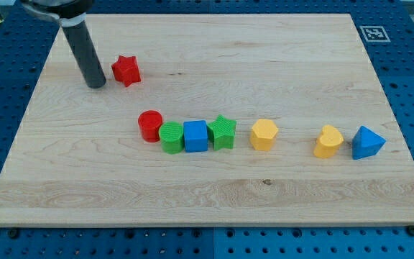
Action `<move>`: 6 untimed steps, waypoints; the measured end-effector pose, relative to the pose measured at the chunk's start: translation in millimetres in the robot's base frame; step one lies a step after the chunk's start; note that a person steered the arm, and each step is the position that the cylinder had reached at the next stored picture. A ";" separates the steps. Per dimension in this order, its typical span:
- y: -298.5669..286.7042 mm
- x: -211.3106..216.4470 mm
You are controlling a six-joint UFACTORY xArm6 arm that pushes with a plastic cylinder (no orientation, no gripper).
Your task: Point your arm to the blue cube
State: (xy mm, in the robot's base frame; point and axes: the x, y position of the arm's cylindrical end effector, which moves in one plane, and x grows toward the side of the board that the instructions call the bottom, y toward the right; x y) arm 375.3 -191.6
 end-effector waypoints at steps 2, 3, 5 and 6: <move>43.5 -34.4; 31.1 -33.7; 8.3 45.8; 19.1 95.6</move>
